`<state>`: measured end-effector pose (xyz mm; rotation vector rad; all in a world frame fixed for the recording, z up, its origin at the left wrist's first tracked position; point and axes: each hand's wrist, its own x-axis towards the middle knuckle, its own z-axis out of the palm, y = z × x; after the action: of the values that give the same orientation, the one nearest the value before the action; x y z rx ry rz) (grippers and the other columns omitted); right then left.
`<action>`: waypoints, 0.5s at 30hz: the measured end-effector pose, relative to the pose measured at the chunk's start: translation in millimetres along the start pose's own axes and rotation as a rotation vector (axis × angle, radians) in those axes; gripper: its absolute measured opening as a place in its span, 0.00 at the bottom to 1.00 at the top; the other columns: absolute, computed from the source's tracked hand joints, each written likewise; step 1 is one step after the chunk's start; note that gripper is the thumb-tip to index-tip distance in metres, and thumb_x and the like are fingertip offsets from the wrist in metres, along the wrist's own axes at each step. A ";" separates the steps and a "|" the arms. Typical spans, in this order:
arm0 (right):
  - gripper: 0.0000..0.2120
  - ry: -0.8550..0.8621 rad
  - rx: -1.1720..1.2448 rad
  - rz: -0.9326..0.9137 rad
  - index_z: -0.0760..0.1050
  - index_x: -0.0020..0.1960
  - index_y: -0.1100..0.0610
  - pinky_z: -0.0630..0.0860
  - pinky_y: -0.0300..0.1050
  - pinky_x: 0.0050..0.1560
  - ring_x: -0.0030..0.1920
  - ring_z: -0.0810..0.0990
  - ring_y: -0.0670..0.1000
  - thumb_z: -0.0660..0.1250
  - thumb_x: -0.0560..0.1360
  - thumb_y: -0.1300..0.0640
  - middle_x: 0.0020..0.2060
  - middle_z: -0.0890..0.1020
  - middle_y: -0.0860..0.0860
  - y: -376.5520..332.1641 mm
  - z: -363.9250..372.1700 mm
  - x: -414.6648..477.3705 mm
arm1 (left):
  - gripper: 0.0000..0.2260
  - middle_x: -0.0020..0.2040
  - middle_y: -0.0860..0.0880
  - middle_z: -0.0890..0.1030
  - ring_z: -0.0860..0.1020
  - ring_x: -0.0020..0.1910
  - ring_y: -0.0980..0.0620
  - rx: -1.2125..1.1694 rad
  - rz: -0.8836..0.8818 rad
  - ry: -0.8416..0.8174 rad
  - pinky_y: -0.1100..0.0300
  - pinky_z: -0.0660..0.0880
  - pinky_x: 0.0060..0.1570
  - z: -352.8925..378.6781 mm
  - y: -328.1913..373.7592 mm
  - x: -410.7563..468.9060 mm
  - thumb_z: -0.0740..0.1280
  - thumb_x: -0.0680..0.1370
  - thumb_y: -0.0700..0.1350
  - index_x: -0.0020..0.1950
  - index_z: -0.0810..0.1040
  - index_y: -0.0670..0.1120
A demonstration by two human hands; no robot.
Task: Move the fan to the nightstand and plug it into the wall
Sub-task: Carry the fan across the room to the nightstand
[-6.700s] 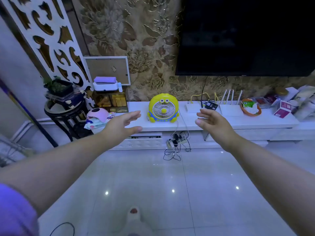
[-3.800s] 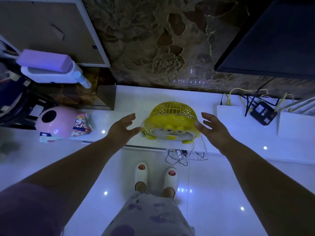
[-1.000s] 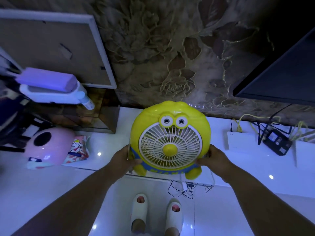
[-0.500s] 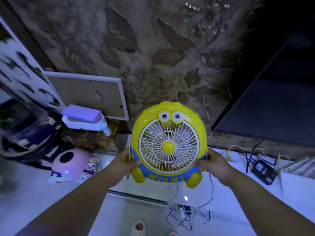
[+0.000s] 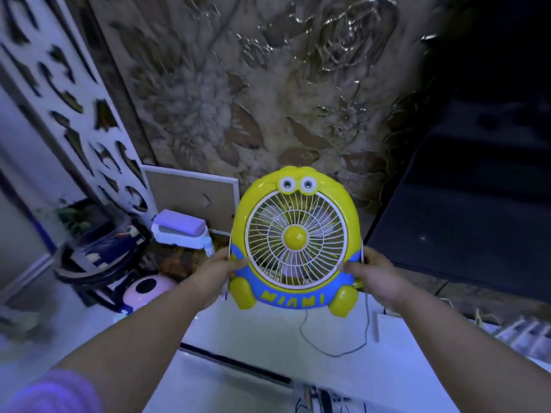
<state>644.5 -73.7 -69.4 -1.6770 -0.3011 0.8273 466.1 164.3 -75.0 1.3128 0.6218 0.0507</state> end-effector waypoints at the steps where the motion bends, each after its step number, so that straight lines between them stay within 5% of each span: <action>1: 0.16 -0.012 0.012 -0.006 0.73 0.58 0.61 0.81 0.51 0.43 0.50 0.82 0.58 0.68 0.71 0.65 0.52 0.82 0.58 -6.4 -0.8 -3.7 | 0.15 0.60 0.39 0.77 0.82 0.32 0.55 -0.041 0.013 0.004 0.60 0.80 0.32 2.4 5.4 -4.9 0.59 0.79 0.40 0.65 0.70 0.42; 5: 0.16 -0.052 -0.019 -0.084 0.75 0.58 0.59 0.80 0.39 0.35 0.45 0.84 0.50 0.69 0.71 0.64 0.51 0.83 0.55 -30.7 -1.3 -18.3 | 0.16 0.63 0.41 0.77 0.79 0.54 0.41 -0.113 0.046 0.068 0.50 0.80 0.43 3.1 22.2 -16.3 0.57 0.80 0.49 0.65 0.72 0.46; 10: 0.13 -0.048 -0.074 -0.134 0.76 0.55 0.59 0.77 0.34 0.30 0.37 0.84 0.44 0.69 0.71 0.63 0.47 0.83 0.53 -51.9 6.4 -27.0 | 0.10 0.52 0.48 0.81 0.84 0.43 0.51 -0.138 0.104 0.105 0.56 0.82 0.39 -1.0 47.0 -28.6 0.56 0.80 0.46 0.55 0.77 0.49; 13: 0.13 -0.047 -0.093 -0.162 0.77 0.54 0.57 0.80 0.37 0.36 0.40 0.85 0.46 0.70 0.70 0.61 0.48 0.84 0.53 -60.7 10.4 -28.8 | 0.14 0.55 0.44 0.80 0.80 0.52 0.44 -0.120 0.128 0.126 0.51 0.79 0.46 -5.6 58.7 -33.6 0.57 0.80 0.46 0.63 0.74 0.45; 15: 0.15 -0.047 -0.091 -0.176 0.77 0.56 0.57 0.82 0.48 0.46 0.47 0.85 0.52 0.71 0.69 0.59 0.51 0.84 0.55 -66.6 15.1 -29.4 | 0.14 0.56 0.44 0.80 0.79 0.55 0.43 -0.124 0.144 0.121 0.50 0.77 0.48 -11.4 65.1 -36.2 0.58 0.80 0.46 0.64 0.73 0.45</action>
<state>628.7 -61.1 2.2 -1.6900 -0.5182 0.7316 450.6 178.9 -2.7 1.2383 0.6158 0.2849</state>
